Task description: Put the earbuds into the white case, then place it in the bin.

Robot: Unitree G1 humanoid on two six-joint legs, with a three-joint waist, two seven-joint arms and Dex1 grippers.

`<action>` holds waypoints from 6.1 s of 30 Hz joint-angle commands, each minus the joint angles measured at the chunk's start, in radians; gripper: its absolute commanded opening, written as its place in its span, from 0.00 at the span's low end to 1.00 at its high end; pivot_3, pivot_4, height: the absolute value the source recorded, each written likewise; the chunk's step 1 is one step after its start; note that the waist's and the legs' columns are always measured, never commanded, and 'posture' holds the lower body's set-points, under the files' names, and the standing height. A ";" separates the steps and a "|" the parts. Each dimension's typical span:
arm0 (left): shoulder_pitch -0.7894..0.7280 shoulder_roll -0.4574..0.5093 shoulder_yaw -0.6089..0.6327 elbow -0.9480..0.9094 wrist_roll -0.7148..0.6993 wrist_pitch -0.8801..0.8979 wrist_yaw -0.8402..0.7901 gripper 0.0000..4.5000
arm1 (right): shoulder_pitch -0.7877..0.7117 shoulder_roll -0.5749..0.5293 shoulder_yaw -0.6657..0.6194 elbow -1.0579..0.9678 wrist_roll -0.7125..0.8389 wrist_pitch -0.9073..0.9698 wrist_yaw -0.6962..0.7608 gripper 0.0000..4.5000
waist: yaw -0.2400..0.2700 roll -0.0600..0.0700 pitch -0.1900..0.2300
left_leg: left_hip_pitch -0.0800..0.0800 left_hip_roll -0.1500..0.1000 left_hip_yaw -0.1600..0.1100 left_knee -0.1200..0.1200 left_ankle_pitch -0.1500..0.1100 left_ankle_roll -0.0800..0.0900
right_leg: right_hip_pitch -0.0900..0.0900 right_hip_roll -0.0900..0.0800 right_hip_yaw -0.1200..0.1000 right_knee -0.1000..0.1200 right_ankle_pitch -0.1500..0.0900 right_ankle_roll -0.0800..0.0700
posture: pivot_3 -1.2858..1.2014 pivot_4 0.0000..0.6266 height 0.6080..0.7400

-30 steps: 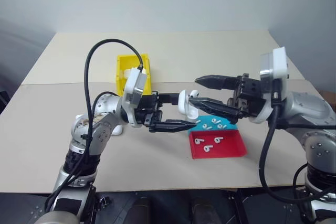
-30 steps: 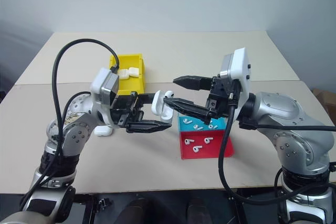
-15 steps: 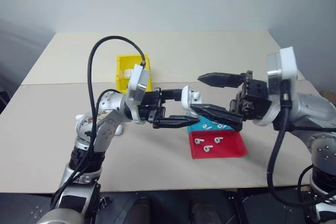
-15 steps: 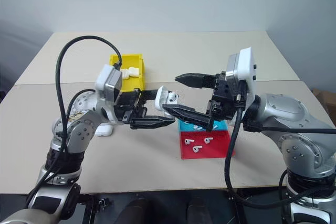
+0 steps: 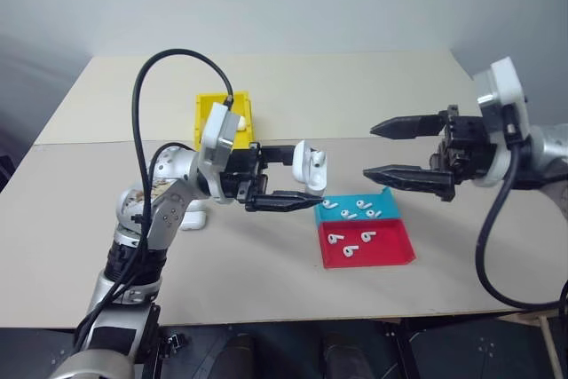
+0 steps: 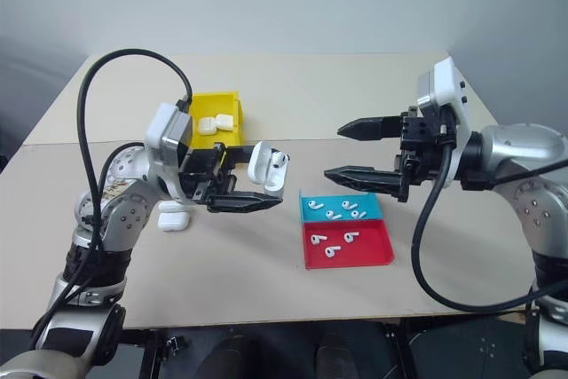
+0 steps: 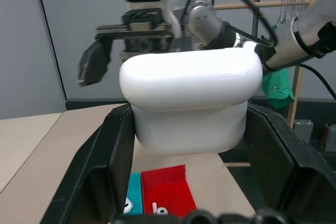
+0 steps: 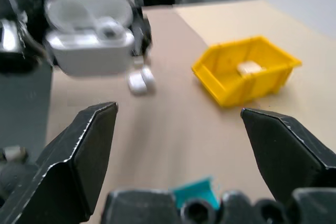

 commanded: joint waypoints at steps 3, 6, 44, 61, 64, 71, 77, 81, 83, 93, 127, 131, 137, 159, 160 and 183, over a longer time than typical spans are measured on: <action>0.037 0.000 0.025 -0.081 -0.026 -0.011 0.036 0.63 | -0.175 0.017 0.302 0.285 -0.429 -0.303 0.205 0.79 | -0.002 0.000 0.000 | -0.001 0.000 0.000 0.000 0.000 0.000 | -0.001 0.000 0.000 0.000 0.000 0.000 | 0.52 0.24 1.00; 0.055 -0.003 0.030 -0.101 -0.025 -0.014 0.057 0.63 | -0.264 0.072 0.412 0.452 -0.588 -0.471 0.287 0.66 | -0.004 0.000 0.000 | -0.002 -0.001 0.000 0.000 0.000 0.000 | -0.003 -0.001 0.000 0.000 0.000 0.000 | 0.52 0.24 1.00; 0.142 0.071 0.068 -0.196 -0.059 -0.012 0.136 0.63 | -0.536 0.384 0.494 1.169 -1.018 -0.948 0.398 0.46 | -0.016 0.000 0.000 | -0.005 -0.001 0.000 -0.001 0.006 -0.011 | -0.007 -0.001 0.000 0.004 0.000 0.000 | 0.52 0.24 1.00; 0.127 0.066 0.063 -0.199 -0.064 0.000 0.146 0.63 | -0.451 0.372 0.541 0.917 -1.046 -0.635 0.470 0.46 | -0.015 0.000 0.000 | -0.009 -0.001 0.000 0.000 0.006 -0.010 | -0.013 -0.002 0.001 0.011 0.000 0.000 | 0.52 0.24 1.00; 0.128 0.069 0.065 -0.201 -0.063 0.000 0.147 0.63 | -0.447 0.371 0.544 0.887 -1.045 -0.602 0.486 0.46 | -0.016 0.000 0.000 | -0.009 -0.001 0.000 0.000 0.006 -0.011 | -0.014 -0.002 0.001 0.011 0.000 0.000 | 0.52 0.24 1.00; 0.128 0.067 0.064 -0.202 -0.062 -0.001 0.151 0.63 | -0.428 0.381 0.551 0.873 -1.057 -0.574 0.471 0.46 | -0.015 0.000 0.000 | -0.009 -0.001 0.000 0.000 0.006 -0.011 | -0.014 -0.002 0.000 0.011 0.000 0.000 | 0.52 0.24 1.00; 0.130 0.069 0.065 -0.205 -0.063 0.000 0.154 0.63 | -0.399 0.379 0.554 0.840 -1.058 -0.563 0.470 0.46 | -0.015 0.000 0.000 | -0.010 -0.001 0.000 0.000 0.006 -0.011 | -0.014 -0.002 0.000 0.011 0.000 0.000 | 0.52 0.24 1.00; 0.133 0.071 0.066 -0.208 -0.064 0.001 0.157 0.63 | -0.388 0.380 0.556 0.835 -1.062 -0.561 0.461 0.46 | -0.016 0.000 0.000 | -0.010 -0.001 0.000 0.000 0.006 -0.011 | -0.014 -0.001 0.000 0.011 0.000 0.000 | 0.52 0.24 1.00; 0.133 0.072 0.067 -0.209 -0.064 0.002 0.159 0.63 | -0.386 0.385 0.555 0.834 -1.063 -0.553 0.456 0.46 | -0.016 0.000 0.000 | -0.010 -0.001 0.000 0.000 0.006 -0.011 | -0.014 -0.001 0.000 0.011 0.000 0.000 | 0.52 0.24 1.00; 0.141 0.076 0.070 -0.209 -0.065 -0.001 0.160 0.63 | -0.367 0.386 0.526 0.792 -1.060 -0.489 0.426 0.14 | -0.016 0.000 0.000 | -0.009 -0.001 0.000 0.000 0.006 -0.011 | -0.013 -0.001 0.000 0.011 0.000 0.000 | 0.52 0.24 1.00; -0.096 0.000 0.054 0.141 -0.037 -0.002 0.007 0.63 | 0.021 0.739 -0.369 -0.432 0.142 0.387 -0.450 0.14 | -0.015 0.001 0.000 | -0.010 -0.002 -0.002 0.001 0.006 -0.007 | -0.015 -0.001 0.000 0.017 0.000 0.000 | 0.52 0.24 1.00; -0.098 0.001 0.054 0.145 -0.033 0.001 0.001 0.63 | 0.049 0.738 -0.328 -0.438 0.169 0.333 -0.485 0.14 | -0.015 0.001 0.000 | -0.010 -0.002 -0.002 0.001 0.006 -0.007 | -0.015 -0.001 0.000 0.017 0.000 0.000 | 0.52 0.24 1.00; -0.109 0.003 0.055 0.159 -0.026 0.000 -0.004 0.63 | 0.099 0.693 -0.263 -0.437 0.183 0.265 -0.482 0.14 | -0.015 0.001 0.000 | -0.010 -0.002 -0.002 0.001 0.006 -0.007 | -0.015 -0.001 0.000 0.017 0.000 0.000 | 0.52 0.24 1.00; -0.104 -0.008 0.066 0.140 -0.009 -0.005 -0.001 0.63 | 0.132 0.593 -0.161 -0.400 0.206 0.138 -0.521 0.14 | -0.015 0.001 0.000 | -0.010 -0.002 -0.002 0.001 0.006 -0.007 | -0.014 -0.001 -0.001 0.017 0.000 0.000 | 0.52 0.24 1.00; -0.103 -0.008 0.066 0.139 -0.009 -0.004 0.000 0.63 | 0.133 0.589 -0.162 -0.400 0.210 0.137 -0.522 0.14 | -0.015 0.001 0.000 | -0.010 -0.002 -0.002 0.001 0.006 -0.007 | -0.014 -0.001 -0.001 0.017 0.000 0.000 | 0.52 0.24 1.00; -0.121 -0.021 0.062 0.169 -0.001 -0.016 0.000 0.63 | 0.191 0.346 -0.280 -0.432 0.408 0.129 -0.442 0.72 | -0.010 0.000 0.000 | -0.010 -0.002 -0.003 0.001 0.006 -0.006 | -0.014 -0.001 -0.001 0.016 0.000 0.000 | 0.52 0.24 1.00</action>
